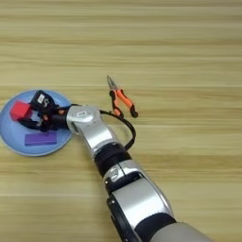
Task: Move the objects on the table
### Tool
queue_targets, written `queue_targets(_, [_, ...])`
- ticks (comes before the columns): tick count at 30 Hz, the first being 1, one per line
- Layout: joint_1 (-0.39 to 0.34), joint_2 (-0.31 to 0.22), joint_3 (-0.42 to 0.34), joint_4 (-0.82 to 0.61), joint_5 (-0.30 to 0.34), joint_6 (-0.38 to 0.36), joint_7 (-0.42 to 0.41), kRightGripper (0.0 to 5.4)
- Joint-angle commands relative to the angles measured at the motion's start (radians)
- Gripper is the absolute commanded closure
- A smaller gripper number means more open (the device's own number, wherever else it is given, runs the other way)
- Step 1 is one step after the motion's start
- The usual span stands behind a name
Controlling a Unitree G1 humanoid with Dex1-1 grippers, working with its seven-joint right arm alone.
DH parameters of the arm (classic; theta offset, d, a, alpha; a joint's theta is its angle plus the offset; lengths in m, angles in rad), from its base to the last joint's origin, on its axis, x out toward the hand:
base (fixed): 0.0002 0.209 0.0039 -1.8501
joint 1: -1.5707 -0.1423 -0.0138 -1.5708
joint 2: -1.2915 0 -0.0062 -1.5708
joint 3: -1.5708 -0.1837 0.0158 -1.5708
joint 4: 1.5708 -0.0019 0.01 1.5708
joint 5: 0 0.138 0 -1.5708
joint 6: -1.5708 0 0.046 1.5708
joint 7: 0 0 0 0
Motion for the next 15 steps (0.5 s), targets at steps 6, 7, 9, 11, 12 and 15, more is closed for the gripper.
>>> queue_targets(6, [-0.069,-0.049,-0.090,-0.221,0.079,0.071,-0.006,3.16])
queue_targets(7, [-0.066,-0.061,-0.101,-0.248,0.089,0.085,-0.005,3.16])
queue_targets(9, [-0.061,-0.086,-0.128,-0.299,0.110,0.116,-0.005,3.16])
queue_targets(11, [-0.058,-0.108,-0.150,-0.339,0.123,0.144,-0.012,3.16])
queue_targets(12, [-0.058,-0.119,-0.161,-0.354,0.127,0.158,-0.019,3.16])
queue_targets(15, [-0.060,-0.165,-0.204,-0.385,0.130,0.200,-0.052,3.16])
